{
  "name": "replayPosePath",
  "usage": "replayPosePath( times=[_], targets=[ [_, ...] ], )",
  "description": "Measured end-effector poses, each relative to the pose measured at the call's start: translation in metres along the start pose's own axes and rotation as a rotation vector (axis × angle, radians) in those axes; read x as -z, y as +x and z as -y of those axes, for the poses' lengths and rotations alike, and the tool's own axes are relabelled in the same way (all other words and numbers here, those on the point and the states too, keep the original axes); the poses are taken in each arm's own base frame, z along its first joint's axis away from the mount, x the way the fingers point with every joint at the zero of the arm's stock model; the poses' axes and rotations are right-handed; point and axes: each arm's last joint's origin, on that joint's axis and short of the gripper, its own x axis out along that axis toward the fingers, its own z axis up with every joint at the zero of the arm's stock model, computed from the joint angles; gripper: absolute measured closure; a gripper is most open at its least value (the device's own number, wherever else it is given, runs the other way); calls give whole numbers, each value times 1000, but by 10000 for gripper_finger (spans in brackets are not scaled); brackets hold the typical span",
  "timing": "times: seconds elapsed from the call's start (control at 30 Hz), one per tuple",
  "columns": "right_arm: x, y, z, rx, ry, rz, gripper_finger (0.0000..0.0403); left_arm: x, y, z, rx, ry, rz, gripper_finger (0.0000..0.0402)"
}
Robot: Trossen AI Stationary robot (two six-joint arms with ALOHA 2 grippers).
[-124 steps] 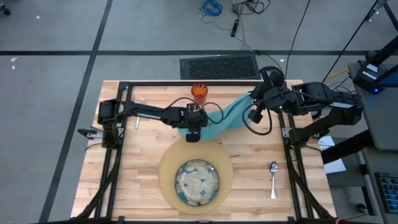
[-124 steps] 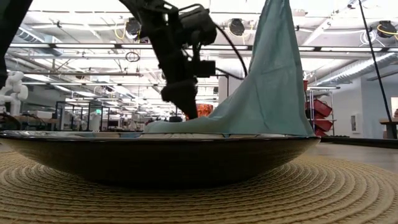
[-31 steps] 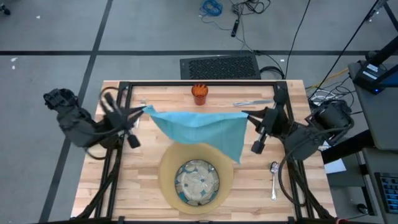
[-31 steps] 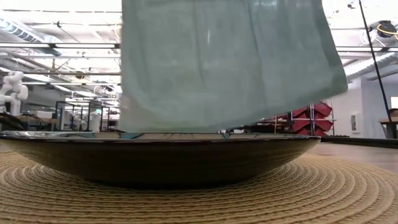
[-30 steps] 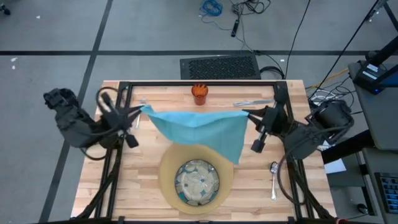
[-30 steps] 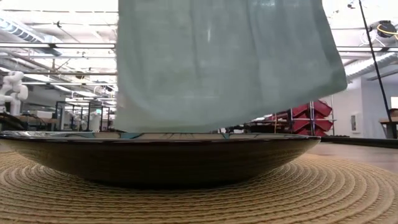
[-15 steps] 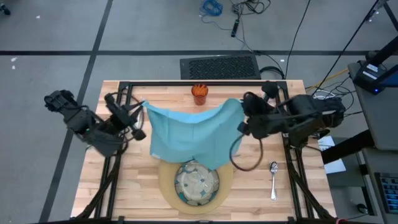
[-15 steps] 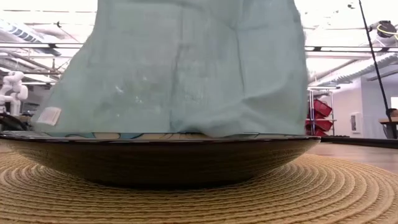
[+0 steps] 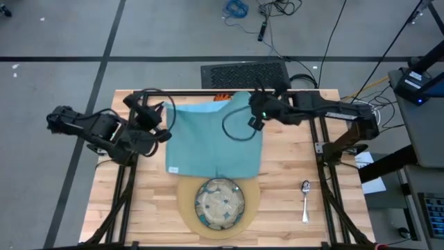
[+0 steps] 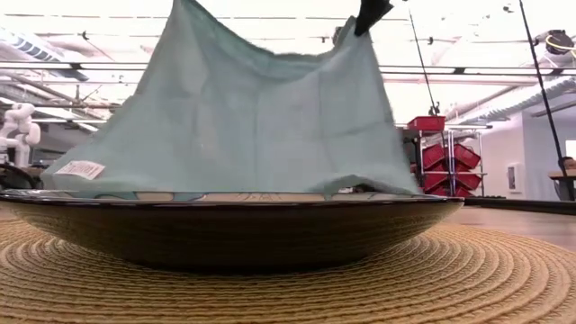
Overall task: Set table place
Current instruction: Fold the blue table napkin
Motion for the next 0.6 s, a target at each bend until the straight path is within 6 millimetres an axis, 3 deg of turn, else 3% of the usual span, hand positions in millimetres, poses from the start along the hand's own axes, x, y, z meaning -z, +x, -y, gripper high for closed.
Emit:
replayPosePath(
  times=[0.13, 0.47, 0.6],
  targets=[
    [1, 20, 11, -60, 13, -30, 403, 3, 11, 4, 41, -6, -52, 401],
    [6, 39, 30, -17, 38, -92, 403, 44, 60, 43, 49, 66, -194, 402],
    [6, 45, 40, -1, 60, -104, 403, 49, 71, 41, 24, 79, -229, 401]
  ],
)
